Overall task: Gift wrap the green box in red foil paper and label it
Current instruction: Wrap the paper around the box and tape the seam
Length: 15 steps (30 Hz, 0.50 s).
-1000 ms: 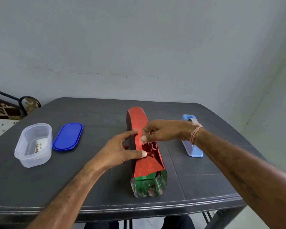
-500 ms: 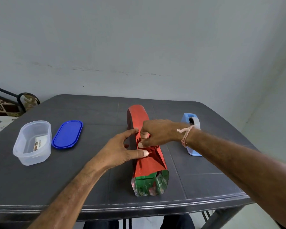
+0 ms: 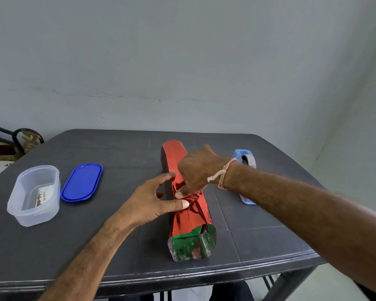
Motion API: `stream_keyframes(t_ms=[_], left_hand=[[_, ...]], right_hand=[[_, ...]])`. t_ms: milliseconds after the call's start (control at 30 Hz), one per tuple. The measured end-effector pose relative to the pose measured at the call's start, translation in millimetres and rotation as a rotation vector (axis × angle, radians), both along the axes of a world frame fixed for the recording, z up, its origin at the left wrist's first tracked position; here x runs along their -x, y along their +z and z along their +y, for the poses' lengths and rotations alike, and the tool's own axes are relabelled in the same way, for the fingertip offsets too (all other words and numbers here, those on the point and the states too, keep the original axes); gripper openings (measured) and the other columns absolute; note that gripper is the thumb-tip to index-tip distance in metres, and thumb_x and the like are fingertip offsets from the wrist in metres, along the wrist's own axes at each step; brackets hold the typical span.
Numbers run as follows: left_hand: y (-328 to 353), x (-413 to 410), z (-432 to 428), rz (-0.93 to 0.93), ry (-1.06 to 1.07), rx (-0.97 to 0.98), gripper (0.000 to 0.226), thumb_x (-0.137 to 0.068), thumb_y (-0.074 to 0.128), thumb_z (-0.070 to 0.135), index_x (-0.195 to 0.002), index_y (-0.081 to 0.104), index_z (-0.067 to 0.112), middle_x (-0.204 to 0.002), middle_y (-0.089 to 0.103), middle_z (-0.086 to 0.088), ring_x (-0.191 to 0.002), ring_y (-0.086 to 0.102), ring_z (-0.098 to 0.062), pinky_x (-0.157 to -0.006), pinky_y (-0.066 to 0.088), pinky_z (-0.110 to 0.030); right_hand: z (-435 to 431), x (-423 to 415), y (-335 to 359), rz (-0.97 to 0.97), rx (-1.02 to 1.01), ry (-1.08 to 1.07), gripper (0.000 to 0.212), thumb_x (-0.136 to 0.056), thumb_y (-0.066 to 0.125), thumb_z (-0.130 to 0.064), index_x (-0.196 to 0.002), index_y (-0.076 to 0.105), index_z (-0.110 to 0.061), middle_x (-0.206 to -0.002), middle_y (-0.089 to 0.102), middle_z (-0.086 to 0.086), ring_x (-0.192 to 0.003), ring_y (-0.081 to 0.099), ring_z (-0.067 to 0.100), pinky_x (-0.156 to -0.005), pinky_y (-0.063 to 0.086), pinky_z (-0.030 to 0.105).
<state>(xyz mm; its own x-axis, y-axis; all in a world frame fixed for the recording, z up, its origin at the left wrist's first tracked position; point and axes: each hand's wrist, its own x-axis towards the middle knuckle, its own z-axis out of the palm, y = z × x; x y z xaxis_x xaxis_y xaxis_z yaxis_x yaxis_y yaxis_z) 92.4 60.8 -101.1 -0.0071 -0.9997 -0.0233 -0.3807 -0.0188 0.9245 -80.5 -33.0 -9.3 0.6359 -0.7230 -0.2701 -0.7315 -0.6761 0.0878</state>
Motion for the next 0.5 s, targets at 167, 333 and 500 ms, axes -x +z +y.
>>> stream_keyframes(t_ms=[167, 333, 500], left_hand=[[0.5, 2.0, 0.2, 0.023, 0.004, 0.000, 0.112, -0.054, 0.090, 0.064, -0.151, 0.036, 0.050, -0.163, 0.031, 0.015, -0.143, 0.042, -0.023, -0.108, 0.047, -0.056], [3.5, 1.5, 0.4, 0.016, 0.000, -0.014, 0.113, -0.053, 0.090, 0.065, -0.151, 0.035, 0.049, -0.161, 0.035, 0.013, -0.142, 0.044, -0.023, -0.106, 0.049, -0.055], [3.9, 0.7, 2.2, 0.031, -0.005, -0.011, 0.118, -0.045, 0.088, 0.072, -0.150, 0.037, 0.052, -0.162, 0.033, 0.014, -0.141, 0.044, -0.022, -0.104, 0.051, -0.054]], right_hand=[[29.7, 6.4, 39.2, -0.177, -0.105, -0.195, 0.045, -0.105, 0.052, -0.018, -0.064, 0.034, -0.015, -0.072, 0.036, -0.007, -0.065, 0.036, 0.000, -0.063, 0.036, 0.005], [-1.8, -3.6, 9.9, -0.123, -0.125, -0.091, 0.036, -0.087, 0.074, -0.047, -0.099, 0.069, -0.013, -0.104, 0.072, 0.003, -0.100, 0.068, 0.023, -0.094, 0.056, 0.047], [-5.6, -0.3, 5.2, -0.214, -0.192, -0.103, 0.061, -0.086, 0.068, -0.062, -0.103, 0.072, -0.004, -0.101, 0.075, 0.011, -0.098, 0.071, 0.029, -0.089, 0.056, 0.046]])
